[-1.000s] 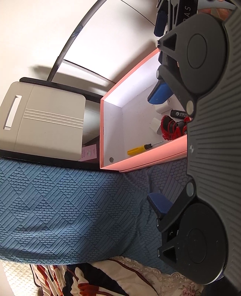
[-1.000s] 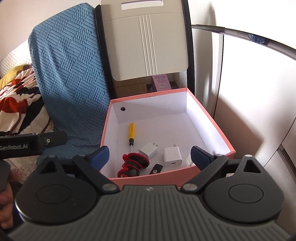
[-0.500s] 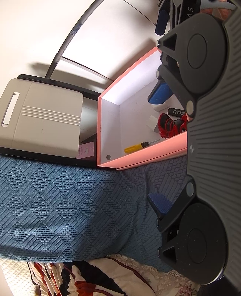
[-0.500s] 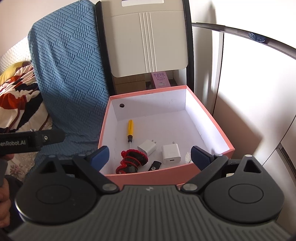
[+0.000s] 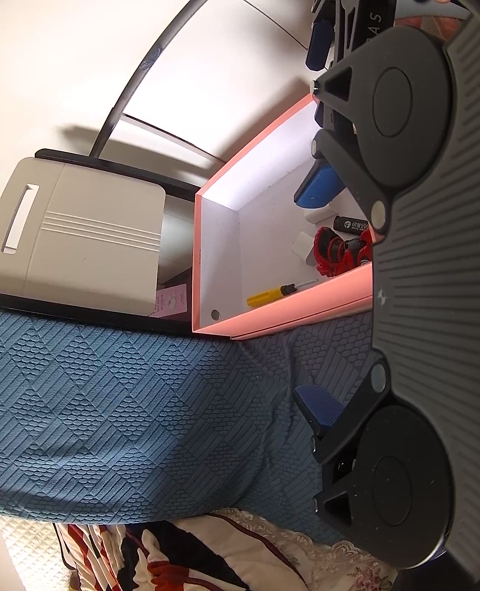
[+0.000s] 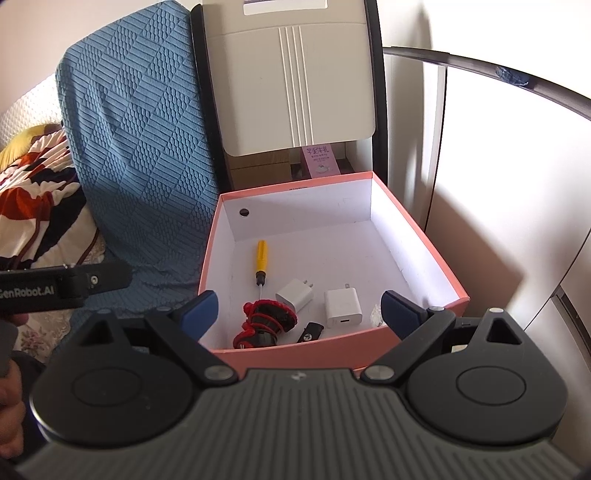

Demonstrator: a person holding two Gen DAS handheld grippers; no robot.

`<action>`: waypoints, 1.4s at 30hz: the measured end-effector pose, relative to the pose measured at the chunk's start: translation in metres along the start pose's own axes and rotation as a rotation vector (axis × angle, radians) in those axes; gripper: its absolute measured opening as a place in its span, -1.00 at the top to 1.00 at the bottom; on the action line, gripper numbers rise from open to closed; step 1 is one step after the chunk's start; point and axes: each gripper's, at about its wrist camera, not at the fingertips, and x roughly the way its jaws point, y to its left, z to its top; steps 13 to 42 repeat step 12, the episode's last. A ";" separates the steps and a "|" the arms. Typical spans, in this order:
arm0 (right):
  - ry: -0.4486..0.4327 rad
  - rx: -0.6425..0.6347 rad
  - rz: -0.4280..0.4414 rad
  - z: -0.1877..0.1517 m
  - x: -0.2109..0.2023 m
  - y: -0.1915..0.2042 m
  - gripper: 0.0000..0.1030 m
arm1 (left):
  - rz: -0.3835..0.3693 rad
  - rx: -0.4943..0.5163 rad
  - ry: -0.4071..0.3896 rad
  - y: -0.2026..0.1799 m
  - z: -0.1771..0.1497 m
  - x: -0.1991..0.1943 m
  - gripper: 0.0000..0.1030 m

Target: Organize rigid objects

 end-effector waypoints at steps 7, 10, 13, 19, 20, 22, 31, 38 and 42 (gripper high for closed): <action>0.003 -0.004 0.001 -0.001 0.001 0.000 -0.87 | 0.003 -0.007 -0.009 0.002 0.000 -0.001 -1.00; 0.003 -0.006 0.002 -0.001 0.001 0.000 -0.87 | 0.003 -0.006 -0.006 0.002 0.000 -0.001 -1.00; 0.004 -0.006 0.002 -0.001 0.001 0.000 -0.87 | 0.004 -0.005 -0.005 0.002 0.000 0.000 -1.00; 0.004 -0.006 0.002 -0.001 0.001 0.000 -0.87 | 0.004 -0.005 -0.005 0.002 0.000 0.000 -1.00; 0.004 -0.006 0.002 -0.001 0.001 0.000 -0.87 | 0.004 -0.005 -0.005 0.002 0.000 0.000 -1.00; 0.004 -0.006 0.002 -0.001 0.001 0.000 -0.87 | 0.004 -0.005 -0.005 0.002 0.000 0.000 -1.00; 0.004 -0.006 0.002 -0.001 0.001 0.000 -0.87 | 0.004 -0.005 -0.005 0.002 0.000 0.000 -1.00; 0.004 -0.006 0.002 -0.001 0.001 0.000 -0.87 | 0.004 -0.005 -0.005 0.002 0.000 0.000 -1.00; 0.004 -0.006 0.002 -0.001 0.001 0.000 -0.87 | 0.004 -0.005 -0.005 0.002 0.000 0.000 -1.00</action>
